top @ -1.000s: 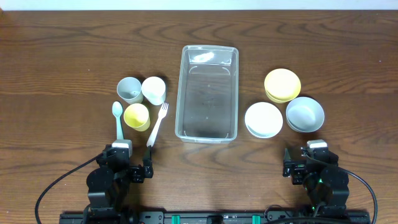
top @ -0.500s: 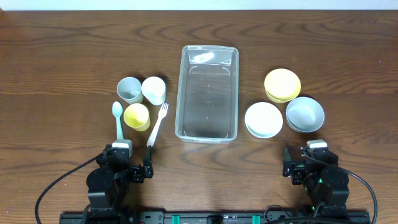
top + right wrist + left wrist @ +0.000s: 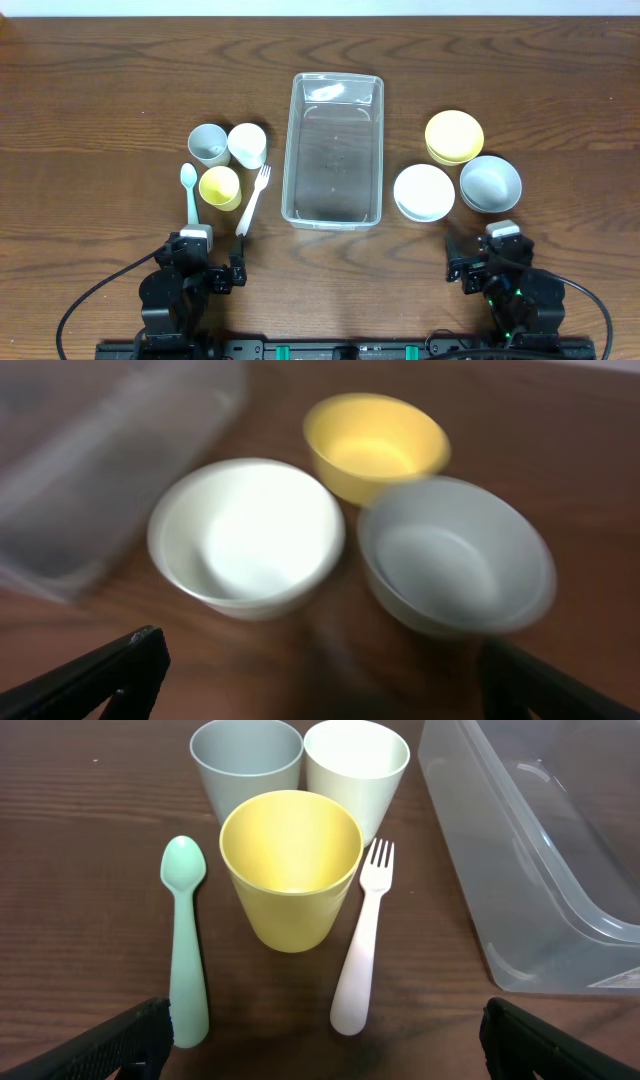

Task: Pack container

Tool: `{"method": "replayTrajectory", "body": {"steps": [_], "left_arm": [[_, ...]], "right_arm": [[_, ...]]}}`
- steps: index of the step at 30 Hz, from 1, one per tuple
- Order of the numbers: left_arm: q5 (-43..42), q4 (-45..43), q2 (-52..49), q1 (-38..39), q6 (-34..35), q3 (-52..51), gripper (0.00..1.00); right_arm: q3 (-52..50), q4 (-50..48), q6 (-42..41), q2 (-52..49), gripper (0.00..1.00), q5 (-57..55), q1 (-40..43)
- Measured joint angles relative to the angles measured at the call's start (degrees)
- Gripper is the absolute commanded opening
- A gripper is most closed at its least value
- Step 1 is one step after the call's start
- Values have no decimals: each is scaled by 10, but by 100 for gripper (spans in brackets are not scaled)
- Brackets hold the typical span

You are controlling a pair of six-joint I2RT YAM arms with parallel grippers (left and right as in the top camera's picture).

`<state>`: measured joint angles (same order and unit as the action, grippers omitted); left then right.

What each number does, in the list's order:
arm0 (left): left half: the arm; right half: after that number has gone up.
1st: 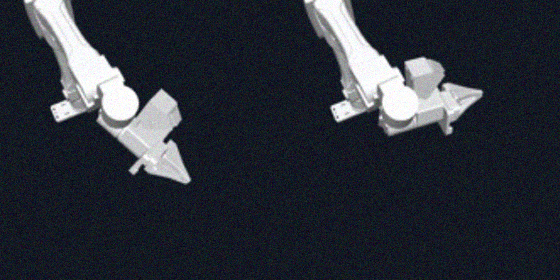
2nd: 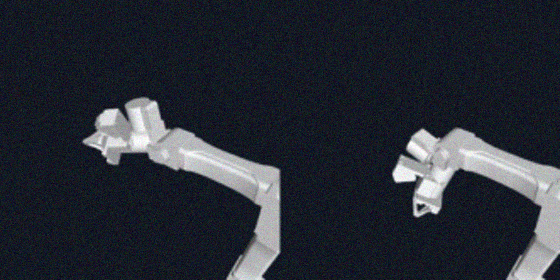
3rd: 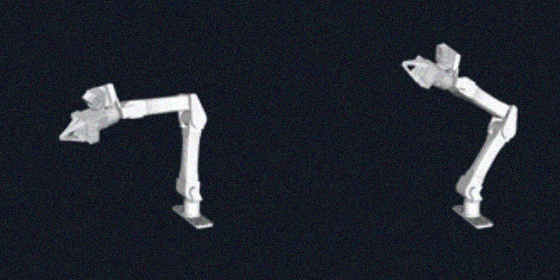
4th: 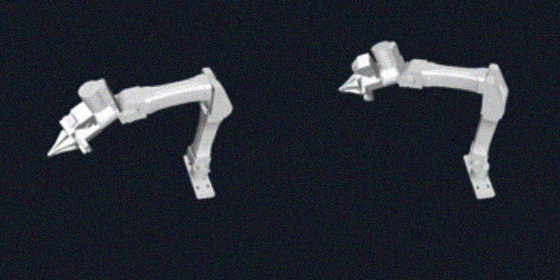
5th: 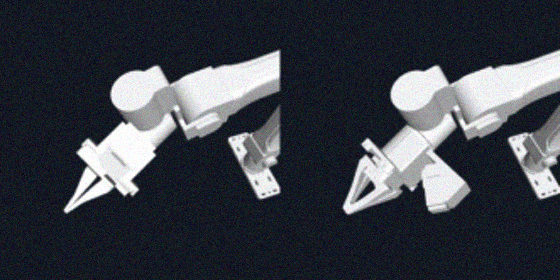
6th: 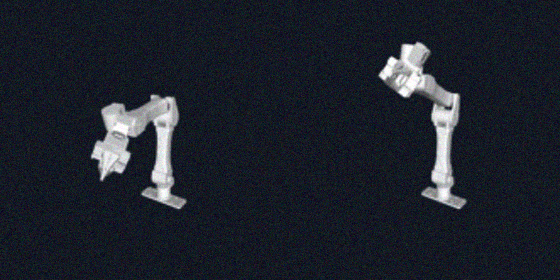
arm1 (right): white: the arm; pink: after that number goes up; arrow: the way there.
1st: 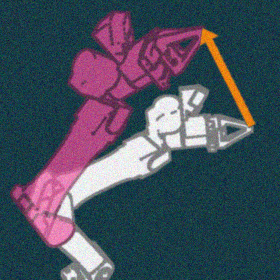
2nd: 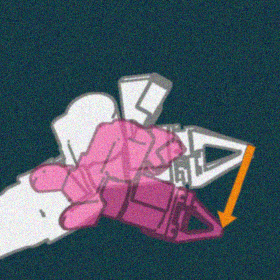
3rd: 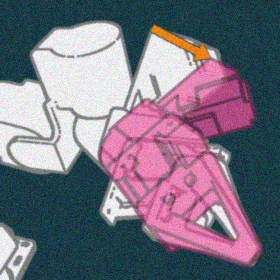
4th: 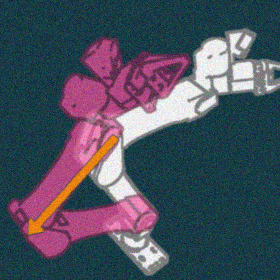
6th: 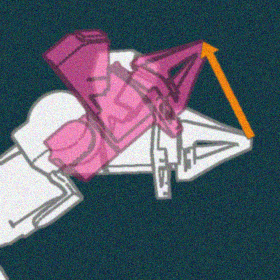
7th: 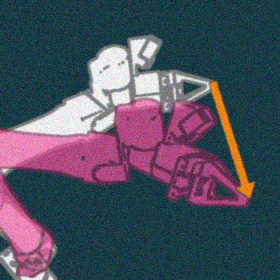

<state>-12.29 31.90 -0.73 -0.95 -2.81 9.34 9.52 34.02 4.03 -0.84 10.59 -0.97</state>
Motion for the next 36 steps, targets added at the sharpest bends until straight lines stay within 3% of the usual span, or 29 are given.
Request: {"method": "replayTrajectory", "body": {"steps": [9,16,20,27,36], "left_arm": [[0,0,0,0,0,0,98],[0,0,0,0,0,0,98],[3,0,0,0,-1,0,98],[20,0,1,0,-2,0,98],[23,-1,1,0,-2,-1,98]], "right_arm": [[-2,-84,-52,0,99,145,0],[0,-84,-72,-4,99,159,0],[38,-82,-80,-57,99,141,0],[210,-40,-85,-282,99,83,0],[601,192,-60,-665,99,57,0]]}}
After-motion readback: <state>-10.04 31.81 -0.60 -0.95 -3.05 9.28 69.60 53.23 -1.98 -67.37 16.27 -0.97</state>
